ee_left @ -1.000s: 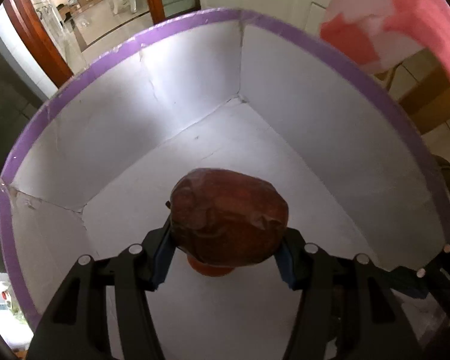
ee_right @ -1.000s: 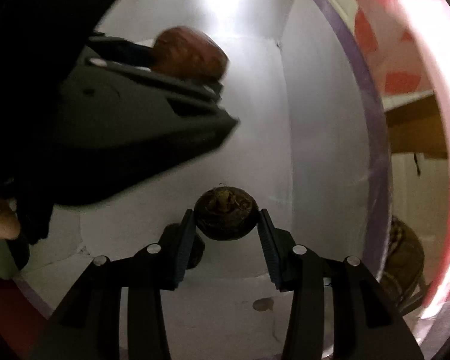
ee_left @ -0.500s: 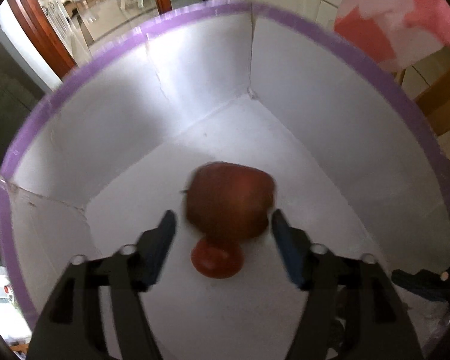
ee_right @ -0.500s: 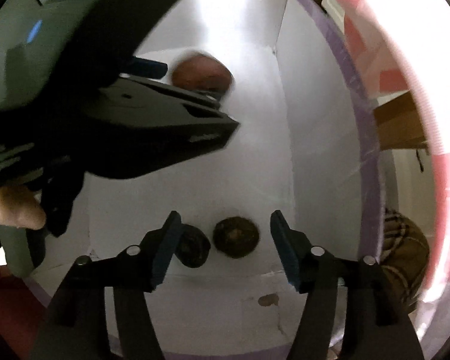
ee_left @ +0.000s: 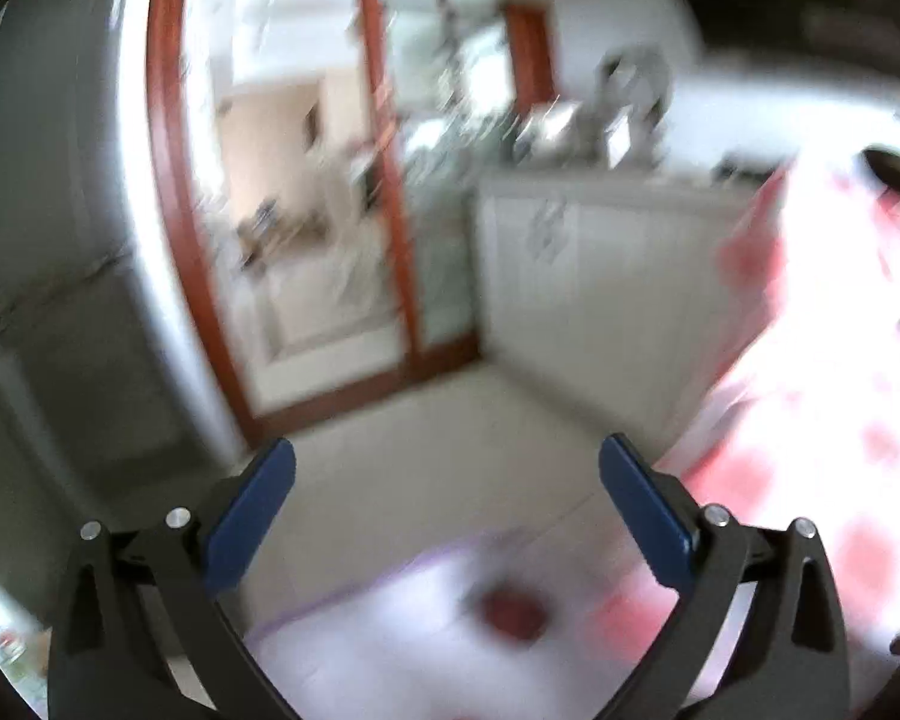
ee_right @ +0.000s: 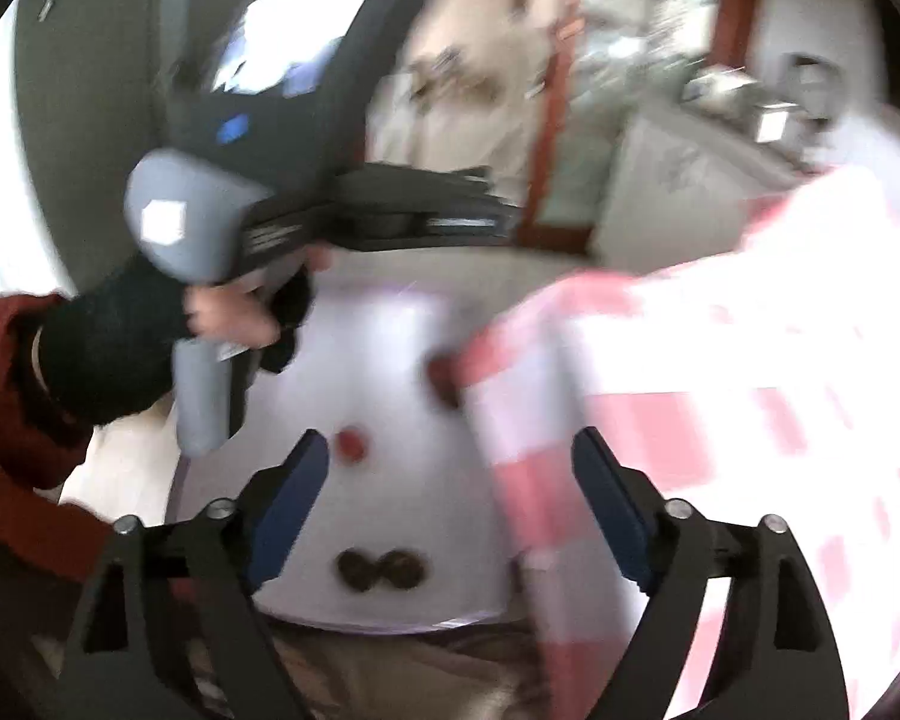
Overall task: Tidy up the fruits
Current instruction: 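Grasp an orange with the right gripper while the left grasps a red tomato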
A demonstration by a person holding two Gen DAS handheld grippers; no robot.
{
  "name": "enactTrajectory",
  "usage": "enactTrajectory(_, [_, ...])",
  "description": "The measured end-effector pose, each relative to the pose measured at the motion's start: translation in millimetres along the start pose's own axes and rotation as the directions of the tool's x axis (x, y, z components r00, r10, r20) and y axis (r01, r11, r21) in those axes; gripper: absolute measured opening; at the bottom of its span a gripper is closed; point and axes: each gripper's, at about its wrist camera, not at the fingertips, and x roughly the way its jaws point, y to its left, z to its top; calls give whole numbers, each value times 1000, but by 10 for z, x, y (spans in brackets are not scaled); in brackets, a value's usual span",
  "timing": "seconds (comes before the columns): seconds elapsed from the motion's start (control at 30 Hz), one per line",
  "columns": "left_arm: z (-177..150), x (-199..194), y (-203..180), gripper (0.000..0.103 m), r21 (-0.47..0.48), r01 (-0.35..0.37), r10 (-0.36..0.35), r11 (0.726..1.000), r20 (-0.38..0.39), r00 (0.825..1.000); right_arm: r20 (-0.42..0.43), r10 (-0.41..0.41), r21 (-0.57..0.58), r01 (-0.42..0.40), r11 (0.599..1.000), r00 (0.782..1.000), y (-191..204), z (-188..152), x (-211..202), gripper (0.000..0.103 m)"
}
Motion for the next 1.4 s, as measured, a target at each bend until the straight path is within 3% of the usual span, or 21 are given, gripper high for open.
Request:
enactTrajectory(0.07, [270,-179,-352,102,2,151,-151,989,43,988,69,-97,82,91,992,993,-359,-62,-332,87])
enactTrajectory(0.13, [461,-233,-784,102,2,325,-325,946,4,946,100,-210,172,191,966,973,-731,-206,-553,87])
enactTrajectory(0.2, [570,-221,-1198,102,-13,449,-449,893,-54,892,87,-334,296,296,908,938,-1184,-425,-804,87])
enactTrajectory(0.23, [588,-284,-1512,102,-34,516,-516,856,-94,851,75,-368,343,323,882,927,-1353,-530,-882,87])
enactTrajectory(0.3, [605,-265,-2147,102,-54,589,-590,807,-148,794,28,-467,486,396,779,884,-1839,-823,-1097,87])
enactTrajectory(0.37, [614,-73,-2679,102,-42,623,-619,781,-188,763,-25,-519,595,430,679,855,-2287,-1081,-1269,87])
enactTrajectory(0.47, [479,185,-3525,102,-29,663,-645,748,-268,716,-137,-541,721,458,520,830,-3039,-1501,-1448,87])
enactTrajectory(0.53, [465,334,-4109,102,-21,686,-654,728,-322,684,-219,-574,757,509,410,789,-3458,-1756,-1505,87])
enactTrajectory(0.6, [483,424,-4592,102,-9,700,-661,714,-340,670,-273,-580,777,532,338,768,-3872,-1980,-1537,87])
enactTrajectory(0.67, [475,447,-4751,102,-1,703,-663,712,-331,671,-312,-586,778,556,295,748,-4187,-2123,-1594,87])
enactTrajectory(0.77, [506,527,-4942,102,-30,705,-675,709,-318,666,-342,-586,777,571,263,735,-4516,-2215,-1512,87])
enactTrajectory(0.9, [497,733,-4924,101,-129,722,-712,680,-350,608,-363,-563,791,565,235,742,-4849,-2378,-1371,81])
enactTrajectory(0.97, [497,760,-4857,101,-163,753,-756,637,-324,569,-354,-551,806,545,230,756,-4985,-2394,-1356,77])
enactTrajectory(1.07, [477,785,-4902,101,-162,772,-769,614,-341,541,-350,-540,814,534,230,766,-5200,-2397,-1285,71])
enactTrajectory(1.17, [470,787,-4951,101,-147,782,-770,606,-354,531,-375,-508,798,549,248,775,-5363,-2372,-1163,66])
enactTrajectory(1.4, [451,790,-4976,101,-145,788,-770,598,-376,516,-443,-492,743,614,266,749,-5606,-2314,-965,56])
